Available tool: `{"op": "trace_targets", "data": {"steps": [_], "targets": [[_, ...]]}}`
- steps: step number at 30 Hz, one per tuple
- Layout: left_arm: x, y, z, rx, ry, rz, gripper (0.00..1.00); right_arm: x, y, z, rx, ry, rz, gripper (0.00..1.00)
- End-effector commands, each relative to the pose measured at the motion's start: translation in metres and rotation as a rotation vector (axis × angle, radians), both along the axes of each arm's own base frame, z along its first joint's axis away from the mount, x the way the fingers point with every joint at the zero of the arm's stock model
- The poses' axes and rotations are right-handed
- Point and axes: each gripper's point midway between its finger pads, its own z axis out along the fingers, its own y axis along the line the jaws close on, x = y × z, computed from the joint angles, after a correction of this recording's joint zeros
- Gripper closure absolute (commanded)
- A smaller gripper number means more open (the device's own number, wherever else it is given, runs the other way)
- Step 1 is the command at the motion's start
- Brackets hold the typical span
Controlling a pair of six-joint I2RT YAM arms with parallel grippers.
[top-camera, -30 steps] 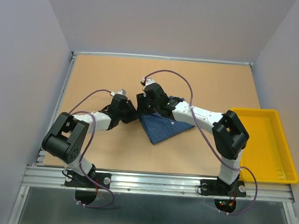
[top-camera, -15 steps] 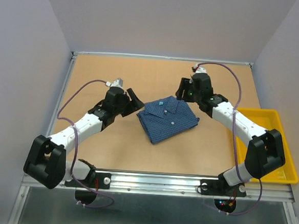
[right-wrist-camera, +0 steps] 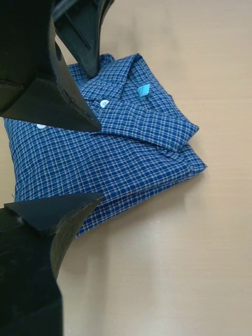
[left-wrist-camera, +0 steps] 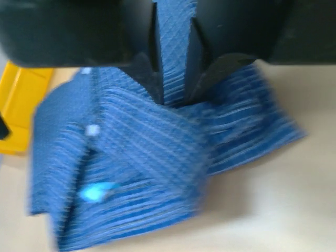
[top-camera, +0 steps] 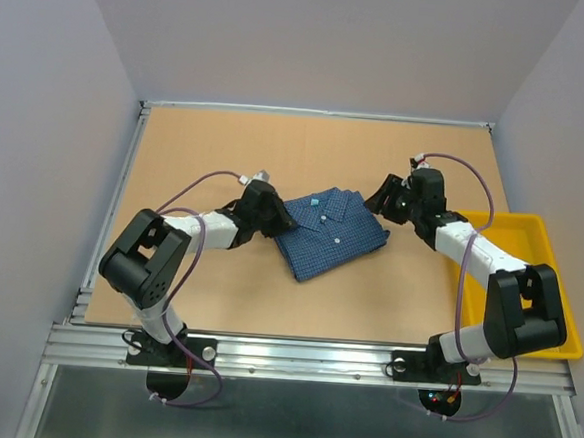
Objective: Fold and stack the long sleeve shirts
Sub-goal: Fold the shirt
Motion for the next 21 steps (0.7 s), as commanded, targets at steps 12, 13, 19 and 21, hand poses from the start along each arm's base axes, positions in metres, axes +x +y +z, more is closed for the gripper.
{"op": "trace_targets", "data": {"steps": [12, 13, 19, 21], "targets": [[-0.040, 0.058, -0.050, -0.040, 0.104, 0.159, 0.72, 0.007, 0.064, 0.035, 0.337, -0.166, 0.183, 0.45], [-0.040, 0.059, -0.051, -0.038, 0.107, 0.160, 0.72, 0.000, 0.063, 0.011, 0.357, -0.105, 0.162, 0.46], [-0.040, 0.070, -0.056, -0.033, 0.119, 0.187, 0.72, -0.014, 0.052, -0.060, 0.406, -0.006, 0.072, 0.48], [-0.042, 0.074, -0.059, -0.028, 0.128, 0.195, 0.72, -0.023, 0.048, -0.081, 0.390, 0.026, 0.063, 0.49]]}}
